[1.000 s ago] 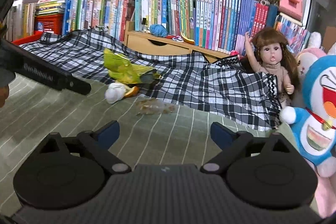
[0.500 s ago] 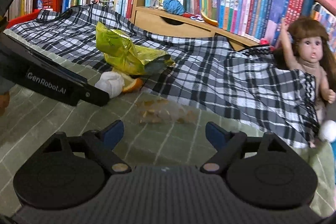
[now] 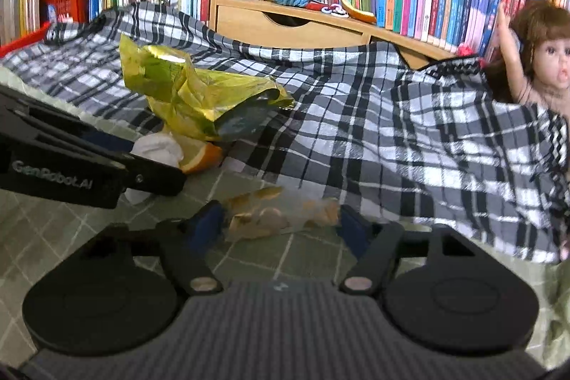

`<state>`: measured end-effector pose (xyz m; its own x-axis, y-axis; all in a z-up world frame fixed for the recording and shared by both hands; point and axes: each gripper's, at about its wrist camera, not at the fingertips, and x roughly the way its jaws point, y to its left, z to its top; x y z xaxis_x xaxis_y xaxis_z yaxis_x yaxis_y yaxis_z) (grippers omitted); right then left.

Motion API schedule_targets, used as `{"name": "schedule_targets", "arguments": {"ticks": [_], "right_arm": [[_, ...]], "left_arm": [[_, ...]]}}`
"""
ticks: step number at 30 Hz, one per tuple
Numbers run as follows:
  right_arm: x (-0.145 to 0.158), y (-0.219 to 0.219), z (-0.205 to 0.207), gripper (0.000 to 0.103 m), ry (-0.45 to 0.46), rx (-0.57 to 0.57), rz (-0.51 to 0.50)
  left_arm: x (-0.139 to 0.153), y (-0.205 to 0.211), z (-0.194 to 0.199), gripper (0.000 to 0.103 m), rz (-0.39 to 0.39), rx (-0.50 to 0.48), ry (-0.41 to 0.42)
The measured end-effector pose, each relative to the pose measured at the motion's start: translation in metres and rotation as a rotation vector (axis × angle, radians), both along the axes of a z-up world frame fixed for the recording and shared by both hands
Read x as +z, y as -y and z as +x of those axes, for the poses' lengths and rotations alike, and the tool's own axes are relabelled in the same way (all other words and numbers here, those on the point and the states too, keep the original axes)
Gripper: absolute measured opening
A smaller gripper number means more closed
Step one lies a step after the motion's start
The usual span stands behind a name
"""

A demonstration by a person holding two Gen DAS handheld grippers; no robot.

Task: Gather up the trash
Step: 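Grasp the white tissue with the left gripper while the right grasps the clear wrapper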

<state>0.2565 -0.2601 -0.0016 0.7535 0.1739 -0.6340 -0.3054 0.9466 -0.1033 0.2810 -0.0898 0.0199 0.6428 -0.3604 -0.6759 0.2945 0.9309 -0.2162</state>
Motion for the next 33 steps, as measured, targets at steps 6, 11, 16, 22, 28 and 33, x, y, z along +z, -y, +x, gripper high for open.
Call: {"name": "schedule_targets", "arguments": {"ticks": [6,11,16,22,28,33], "right_arm": [[0.001,-0.003,-0.005,0.054,0.009,0.003,0.009],[0.005,0.0,-0.007,0.011,-0.008,-0.002,0.036],[0.004,0.001,-0.014,0.011,-0.011,-0.001,0.038],[0.008,0.013,-0.022,0.089,0.049,-0.031,-0.005],[0.019,0.058,0.042,0.093,0.092,-0.111,0.018],[0.012,0.093,0.125,0.093,0.065,-0.195,0.033]], "left_arm": [[0.001,-0.003,-0.007,0.024,-0.007,0.018,0.023],[0.01,-0.01,-0.014,0.023,-0.031,0.027,0.042],[0.021,-0.012,-0.026,0.023,-0.023,0.016,0.07],[0.024,-0.019,-0.03,0.024,-0.03,0.02,0.066],[0.019,-0.034,-0.033,0.023,-0.066,0.032,0.074],[0.014,-0.054,-0.03,0.023,-0.117,0.014,0.047]]}}
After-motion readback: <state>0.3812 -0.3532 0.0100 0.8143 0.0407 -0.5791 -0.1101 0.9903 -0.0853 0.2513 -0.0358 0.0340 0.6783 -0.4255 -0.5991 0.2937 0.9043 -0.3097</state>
